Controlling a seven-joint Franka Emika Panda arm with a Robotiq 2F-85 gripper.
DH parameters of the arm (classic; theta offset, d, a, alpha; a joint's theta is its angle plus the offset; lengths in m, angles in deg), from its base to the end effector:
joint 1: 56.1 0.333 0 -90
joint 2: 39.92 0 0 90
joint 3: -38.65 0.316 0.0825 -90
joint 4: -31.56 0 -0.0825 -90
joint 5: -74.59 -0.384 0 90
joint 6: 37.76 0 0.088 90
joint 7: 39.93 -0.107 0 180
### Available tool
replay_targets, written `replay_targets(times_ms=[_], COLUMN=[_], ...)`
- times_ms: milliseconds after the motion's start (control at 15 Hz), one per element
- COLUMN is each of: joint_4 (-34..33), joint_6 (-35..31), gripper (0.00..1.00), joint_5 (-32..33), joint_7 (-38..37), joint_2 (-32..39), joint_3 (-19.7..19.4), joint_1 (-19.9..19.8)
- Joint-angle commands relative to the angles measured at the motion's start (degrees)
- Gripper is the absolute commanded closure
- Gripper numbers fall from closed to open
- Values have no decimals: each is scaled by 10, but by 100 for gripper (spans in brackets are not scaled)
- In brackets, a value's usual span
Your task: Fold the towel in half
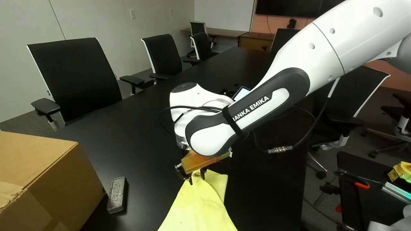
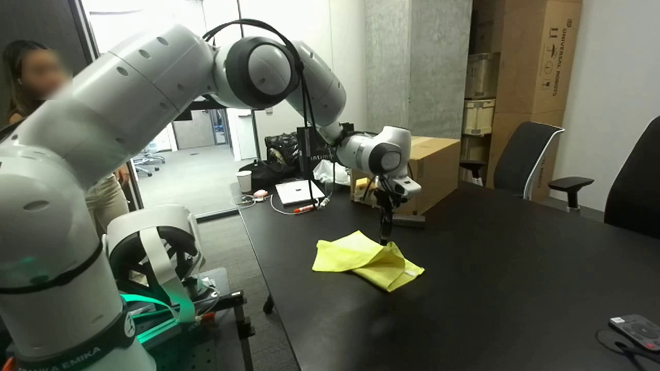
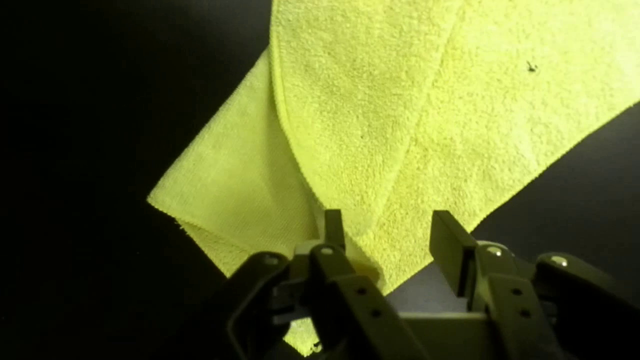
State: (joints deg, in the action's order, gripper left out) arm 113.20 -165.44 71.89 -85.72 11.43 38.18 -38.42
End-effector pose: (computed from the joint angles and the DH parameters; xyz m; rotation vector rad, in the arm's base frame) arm 0.6805 0.2134 0.1498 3.0075 -0.8106 -0.1470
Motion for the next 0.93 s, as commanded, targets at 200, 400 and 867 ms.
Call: replay_targets(times_ms=[200,400,867], joint_4=[77,141,229], joint_6=[-9,-9,-34], gripper=[1,0,0], joint_5=[34,48,91], joint_7=[9,60,176], joint_2=[-55,-92,-132], joint_3=[7,31,64], joint_1=[31,46,81])
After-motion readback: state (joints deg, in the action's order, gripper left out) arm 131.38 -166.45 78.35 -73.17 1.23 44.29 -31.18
